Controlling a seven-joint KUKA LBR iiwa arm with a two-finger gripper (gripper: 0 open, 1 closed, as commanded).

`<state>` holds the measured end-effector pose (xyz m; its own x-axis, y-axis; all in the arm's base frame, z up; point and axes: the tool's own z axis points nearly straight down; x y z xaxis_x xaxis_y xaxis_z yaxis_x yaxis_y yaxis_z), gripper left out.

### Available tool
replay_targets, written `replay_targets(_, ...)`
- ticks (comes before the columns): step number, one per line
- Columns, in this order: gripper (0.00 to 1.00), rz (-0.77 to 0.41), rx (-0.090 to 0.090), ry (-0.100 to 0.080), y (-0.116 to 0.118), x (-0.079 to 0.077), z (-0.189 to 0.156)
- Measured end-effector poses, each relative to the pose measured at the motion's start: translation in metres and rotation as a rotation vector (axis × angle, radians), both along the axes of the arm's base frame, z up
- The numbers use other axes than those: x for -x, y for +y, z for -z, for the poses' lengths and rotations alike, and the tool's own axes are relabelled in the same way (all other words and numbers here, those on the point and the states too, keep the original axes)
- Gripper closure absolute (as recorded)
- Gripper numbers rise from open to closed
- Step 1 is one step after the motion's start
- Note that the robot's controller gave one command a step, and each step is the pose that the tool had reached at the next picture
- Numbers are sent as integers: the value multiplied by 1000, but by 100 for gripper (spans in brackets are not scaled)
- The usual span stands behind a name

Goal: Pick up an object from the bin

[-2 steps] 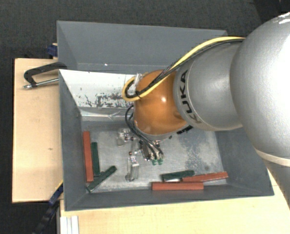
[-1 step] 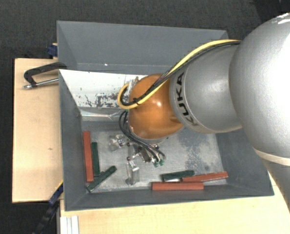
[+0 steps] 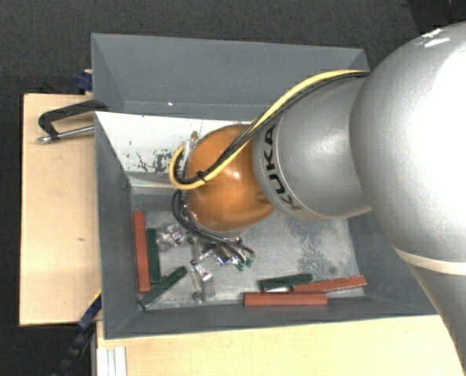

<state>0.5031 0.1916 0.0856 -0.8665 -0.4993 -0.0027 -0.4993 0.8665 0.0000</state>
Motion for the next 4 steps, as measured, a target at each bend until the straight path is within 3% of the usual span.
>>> replay_targets(1,100,-300,-1,-3,15,6,14)
replay_targets(2,100,-300,-1,-3,15,6,14)
replay_targets(3,100,-325,-1,-2,-10,8,14)
replay_targets(4,100,-369,-1,-2,29,-3,-195)
